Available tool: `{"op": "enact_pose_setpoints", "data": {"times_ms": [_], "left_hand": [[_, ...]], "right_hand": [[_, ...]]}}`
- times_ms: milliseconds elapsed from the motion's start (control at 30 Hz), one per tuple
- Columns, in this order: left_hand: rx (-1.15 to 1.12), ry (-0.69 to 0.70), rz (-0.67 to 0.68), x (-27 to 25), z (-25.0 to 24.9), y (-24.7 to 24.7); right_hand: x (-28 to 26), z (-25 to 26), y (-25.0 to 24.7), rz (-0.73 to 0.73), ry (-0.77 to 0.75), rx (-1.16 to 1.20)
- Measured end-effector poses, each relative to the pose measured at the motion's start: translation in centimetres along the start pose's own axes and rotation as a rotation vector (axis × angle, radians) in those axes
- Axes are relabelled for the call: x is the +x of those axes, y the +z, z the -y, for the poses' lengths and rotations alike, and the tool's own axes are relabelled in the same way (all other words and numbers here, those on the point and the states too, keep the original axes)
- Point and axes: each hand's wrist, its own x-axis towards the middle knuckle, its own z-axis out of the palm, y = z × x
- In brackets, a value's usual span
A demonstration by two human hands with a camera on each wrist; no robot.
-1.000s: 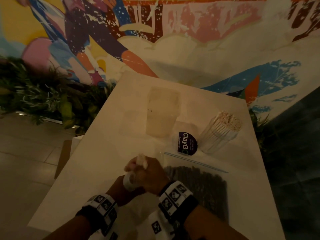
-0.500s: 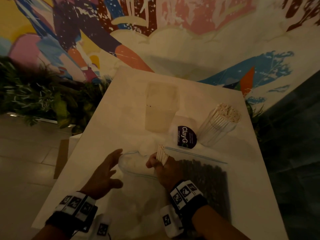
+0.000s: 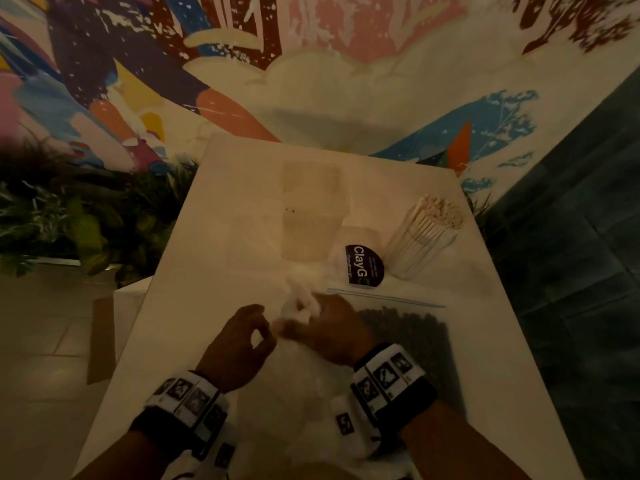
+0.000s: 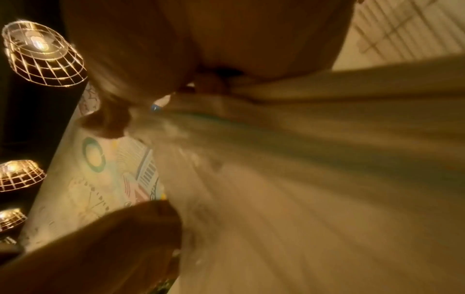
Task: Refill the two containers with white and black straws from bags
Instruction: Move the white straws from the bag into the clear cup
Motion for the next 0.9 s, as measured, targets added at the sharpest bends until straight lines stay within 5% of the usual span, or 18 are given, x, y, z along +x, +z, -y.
{"op": "enact_pose_setpoints", "data": {"times_ms": [67, 133, 200, 300, 367, 567, 667, 800, 900], "left_hand": [[0.011, 0.105, -0.076, 0.3, 0.0, -0.2], [-0.105, 0.049, -0.236, 0.5, -0.6, -0.9], [-0.354, -0.207, -0.307, 1.0, -1.2, -1.7], [-0.806, -0.591, -0.089, 1.6, -1.5, -3.2], [-0.913, -0.56, 0.046, 1.5, -1.8, -3.6], [-0.951, -0.434, -0.401, 3.0, -0.5, -4.8], [-0.923, -0.467, -0.386, 3.2, 0.6, -5.3], [-0.996, -0.591, -0.33, 3.5, 0.9, -5.0], [-0.777, -0.586, -0.374, 3.1, 2.7, -5.2]], "right_hand": [[-0.2, 0.4, 1.3, 0.005, 0.003, -0.091], [-0.3, 0.5, 1.2, -0.143, -0.01, -0.002], [-0.4, 0.6, 0.5, -0.353, 0.018, 0.244], [-0.6, 0.6, 0.1, -0.47, 0.093, 0.577], [-0.6, 0.5, 0.3, -0.47, 0.129, 0.615], [-0.7, -1.9, -2.8, -0.859, 0.274, 0.877], [-1.5, -3.0, -2.6, -0.616, 0.306, 0.85], [-1.6, -3.0, 1.4, -0.092, 0.382, 0.39], [-1.1, -3.3, 1.7, -0.191, 0.399, 0.348]]}}
